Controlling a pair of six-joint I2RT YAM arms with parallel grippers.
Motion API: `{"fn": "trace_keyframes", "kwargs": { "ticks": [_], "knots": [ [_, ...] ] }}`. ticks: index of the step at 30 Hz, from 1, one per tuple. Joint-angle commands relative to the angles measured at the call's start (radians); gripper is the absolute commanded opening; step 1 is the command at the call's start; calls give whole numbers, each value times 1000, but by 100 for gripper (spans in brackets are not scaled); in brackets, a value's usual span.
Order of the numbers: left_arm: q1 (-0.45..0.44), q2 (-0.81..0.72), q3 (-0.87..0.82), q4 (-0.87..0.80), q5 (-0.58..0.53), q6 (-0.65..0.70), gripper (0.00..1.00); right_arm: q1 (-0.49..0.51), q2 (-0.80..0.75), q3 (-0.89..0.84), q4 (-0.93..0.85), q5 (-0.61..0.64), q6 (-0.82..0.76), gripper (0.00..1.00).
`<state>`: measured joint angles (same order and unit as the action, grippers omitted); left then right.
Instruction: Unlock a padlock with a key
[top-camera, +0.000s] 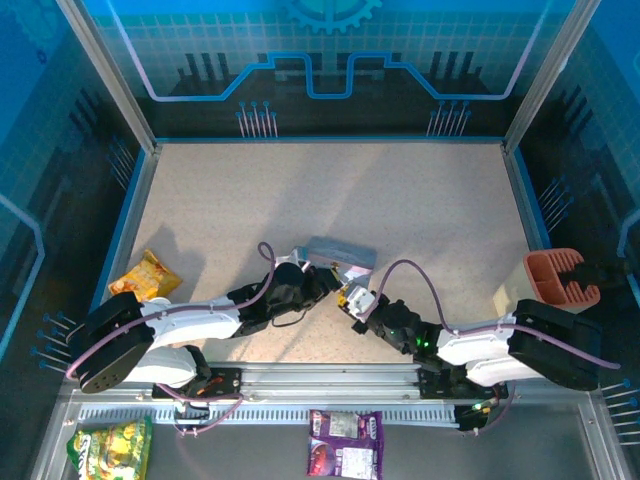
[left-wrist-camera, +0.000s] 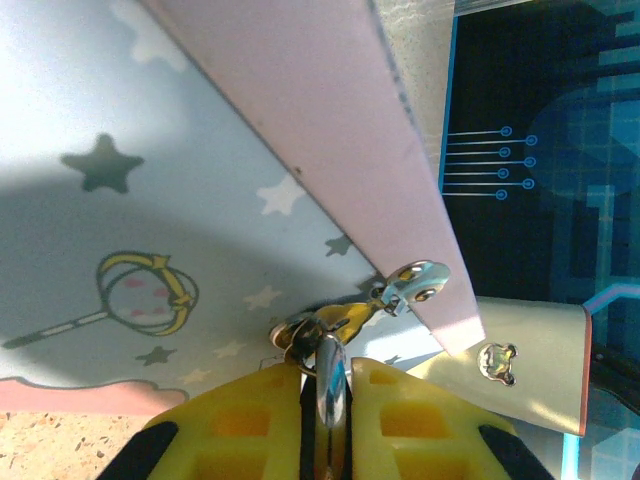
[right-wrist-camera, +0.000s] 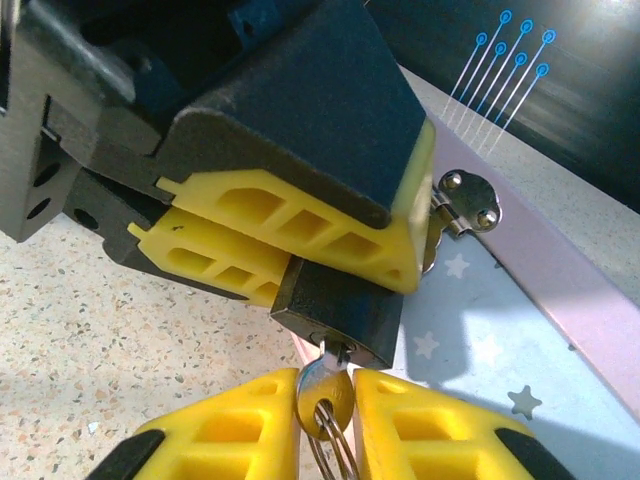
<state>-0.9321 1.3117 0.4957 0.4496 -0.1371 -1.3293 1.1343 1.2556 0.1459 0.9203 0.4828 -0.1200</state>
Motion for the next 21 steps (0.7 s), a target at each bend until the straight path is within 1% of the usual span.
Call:
{"fn": "trace_keyframes", "kwargs": {
  "ticks": [1,2,4,6,8,10,14,17,21],
  "knots": [
    [-7,-6,1,45,14,8,0,10,14,30,79,41,50,16],
    [-7,-6,1,47,15,8,0,9,11,31,87,40,68,15],
    [-7,-3,1,65,17,7,0,-5,-6,33,85,33,151,11],
    [-7,5,15,70,26,17,0,-42,-30,38,45,-13,298,6],
    [-8,11,31,50,26,30,0,-81,-46,50,-6,-87,447,4],
    [-5,16,32,44,19,39,0,-98,-47,68,-62,-133,562,1],
    [2,15,66,-62,11,96,0,-114,-45,81,-155,-177,748,0],
    [6,15,102,-119,28,150,0,-120,-40,84,-217,-212,839,0],
    [8,12,141,-252,11,199,1,-119,-26,108,-299,-253,877,0]
  ]
}}
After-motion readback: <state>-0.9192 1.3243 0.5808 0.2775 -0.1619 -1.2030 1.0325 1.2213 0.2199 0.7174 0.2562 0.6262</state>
